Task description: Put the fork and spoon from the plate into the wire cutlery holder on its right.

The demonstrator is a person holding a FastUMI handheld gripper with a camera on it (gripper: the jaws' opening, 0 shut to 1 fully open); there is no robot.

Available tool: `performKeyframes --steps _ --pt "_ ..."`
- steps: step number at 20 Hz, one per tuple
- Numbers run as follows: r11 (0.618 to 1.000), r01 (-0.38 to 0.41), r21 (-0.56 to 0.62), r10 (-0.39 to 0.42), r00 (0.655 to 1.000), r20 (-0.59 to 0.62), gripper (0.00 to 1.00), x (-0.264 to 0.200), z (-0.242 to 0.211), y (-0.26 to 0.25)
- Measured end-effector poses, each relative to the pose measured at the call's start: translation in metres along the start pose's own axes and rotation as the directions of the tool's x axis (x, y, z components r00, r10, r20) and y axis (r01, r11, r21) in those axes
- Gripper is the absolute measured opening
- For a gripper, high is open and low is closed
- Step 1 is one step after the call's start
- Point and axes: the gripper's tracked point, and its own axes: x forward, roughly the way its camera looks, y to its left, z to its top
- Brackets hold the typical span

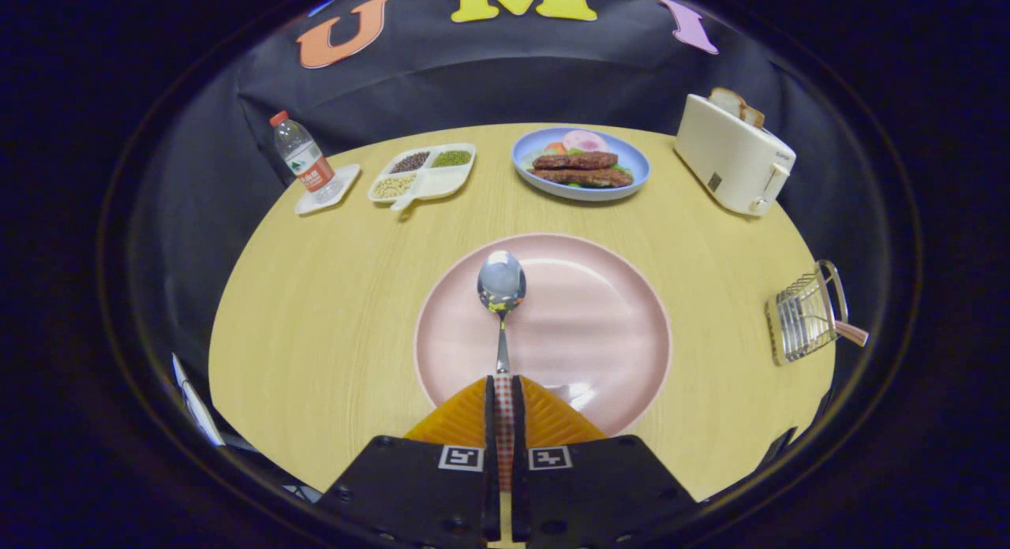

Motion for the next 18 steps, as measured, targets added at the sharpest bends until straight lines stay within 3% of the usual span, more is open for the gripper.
performKeyframes --steps 9,14,18 --pt "0.999 0.018 -0.035 -0.017 0.999 0.035 0.06 -0.094 0.027 -0.063" --pt "1.0 0.016 0.004 -0.015 1.0 -0.023 0.06 -0.127 0.027 -0.118" --pt "0.997 0.065 0.033 -0.064 0.997 -0.043 0.06 -0.137 0.022 -0.179"
